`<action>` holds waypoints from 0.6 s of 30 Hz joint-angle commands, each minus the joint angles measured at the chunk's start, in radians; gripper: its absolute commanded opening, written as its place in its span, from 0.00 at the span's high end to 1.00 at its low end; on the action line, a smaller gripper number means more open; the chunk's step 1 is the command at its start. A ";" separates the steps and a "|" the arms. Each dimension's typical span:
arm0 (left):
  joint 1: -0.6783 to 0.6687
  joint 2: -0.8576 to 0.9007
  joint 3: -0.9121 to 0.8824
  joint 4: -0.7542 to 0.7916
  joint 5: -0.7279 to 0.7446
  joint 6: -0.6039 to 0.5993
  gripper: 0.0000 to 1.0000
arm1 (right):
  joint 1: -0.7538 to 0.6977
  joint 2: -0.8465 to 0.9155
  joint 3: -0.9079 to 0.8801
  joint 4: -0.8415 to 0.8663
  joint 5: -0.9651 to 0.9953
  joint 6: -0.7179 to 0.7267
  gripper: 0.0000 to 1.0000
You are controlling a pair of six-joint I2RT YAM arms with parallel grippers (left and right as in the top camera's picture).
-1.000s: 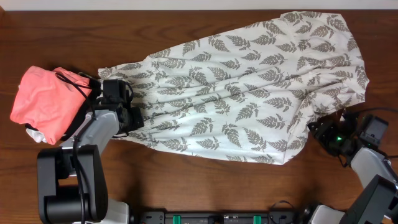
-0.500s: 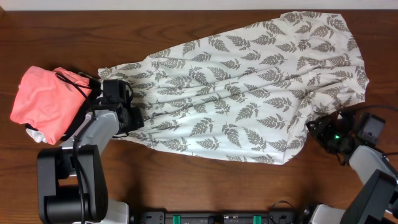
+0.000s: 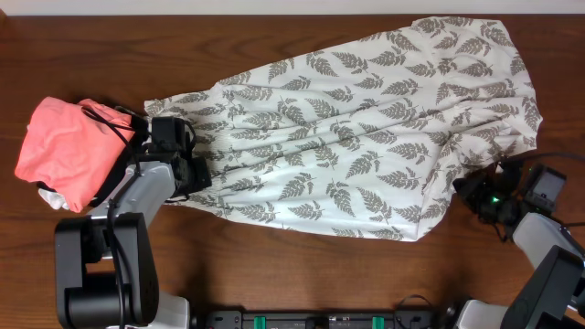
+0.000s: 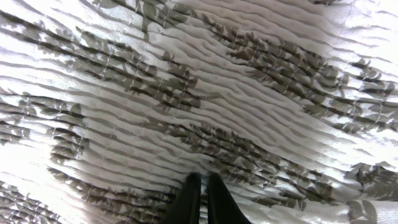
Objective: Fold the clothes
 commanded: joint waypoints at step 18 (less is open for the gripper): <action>0.011 0.034 -0.031 -0.035 -0.013 -0.001 0.92 | 0.003 -0.311 0.360 -0.468 0.236 -0.140 0.99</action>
